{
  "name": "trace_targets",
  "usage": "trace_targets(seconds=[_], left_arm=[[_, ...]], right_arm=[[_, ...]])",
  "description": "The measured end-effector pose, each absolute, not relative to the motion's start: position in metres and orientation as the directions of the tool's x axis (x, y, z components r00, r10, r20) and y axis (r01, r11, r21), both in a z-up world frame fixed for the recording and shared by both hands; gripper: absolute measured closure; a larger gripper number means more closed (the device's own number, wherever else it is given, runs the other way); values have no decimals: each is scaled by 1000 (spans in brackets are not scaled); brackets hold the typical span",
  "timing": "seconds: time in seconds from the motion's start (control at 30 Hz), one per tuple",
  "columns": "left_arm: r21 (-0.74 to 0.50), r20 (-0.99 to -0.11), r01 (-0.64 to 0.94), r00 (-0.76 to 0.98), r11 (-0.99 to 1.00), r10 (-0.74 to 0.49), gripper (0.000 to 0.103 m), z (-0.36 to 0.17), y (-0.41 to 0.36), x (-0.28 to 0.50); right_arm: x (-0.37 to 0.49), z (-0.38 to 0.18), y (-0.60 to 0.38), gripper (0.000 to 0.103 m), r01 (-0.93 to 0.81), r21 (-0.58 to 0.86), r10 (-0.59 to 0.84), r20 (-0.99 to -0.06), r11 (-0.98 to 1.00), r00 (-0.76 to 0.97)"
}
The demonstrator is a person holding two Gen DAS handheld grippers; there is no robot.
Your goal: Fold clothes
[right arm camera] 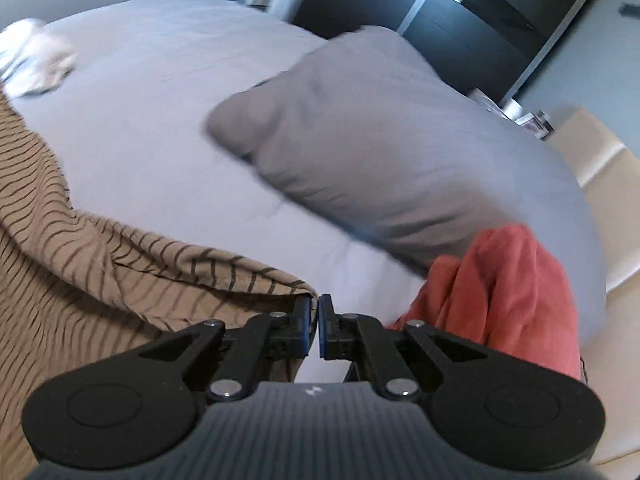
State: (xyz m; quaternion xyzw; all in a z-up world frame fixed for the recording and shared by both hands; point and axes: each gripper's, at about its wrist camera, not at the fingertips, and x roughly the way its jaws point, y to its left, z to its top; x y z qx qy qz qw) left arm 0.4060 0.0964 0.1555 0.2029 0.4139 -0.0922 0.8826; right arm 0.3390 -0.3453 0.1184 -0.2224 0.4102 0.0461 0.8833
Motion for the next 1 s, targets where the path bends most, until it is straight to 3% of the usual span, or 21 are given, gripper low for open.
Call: trace_targets(seconds=[0.2,0.5,0.6,0.63,0.67,0.7,0.73,0.87,1.0], left_arm=[[310,-727,225,683,924,77,103,121,80,508],[257,-777,167,622,952,100,102,7,58,591],[211,-794,136,601,968,88,83,-22,62,598],[198,-797,124,597,972,86,71,-28,65,599],[187,-799,112,595,976,85,59,-34,67,599],[176,-791,96,606,980,83,55,-35,71,599],[158,-780,71,620,985,80,51,-33,75,600],[38,-758,6,652,999,25,46,-14,97,593],[60,-748,48,663,997,13,42,7,108,573]], right_arm=[[437,88,-367,100,-70,-352,-216,-708,933,672],[517,-22,-377,99,38,-393,-341,-744,919,574],[522,-49,-383,97,51,-377,-343,-768,925,541],[522,-55,-384,94,51,-369,-338,-776,928,533],[521,-58,-385,80,49,-362,-331,-780,931,531],[520,-57,-387,68,53,-361,-332,-777,931,534],[517,-52,-390,49,65,-351,-327,-768,934,550],[506,-34,-394,47,73,-305,-289,-761,950,581],[492,-20,-391,47,45,-254,-233,-780,966,581]])
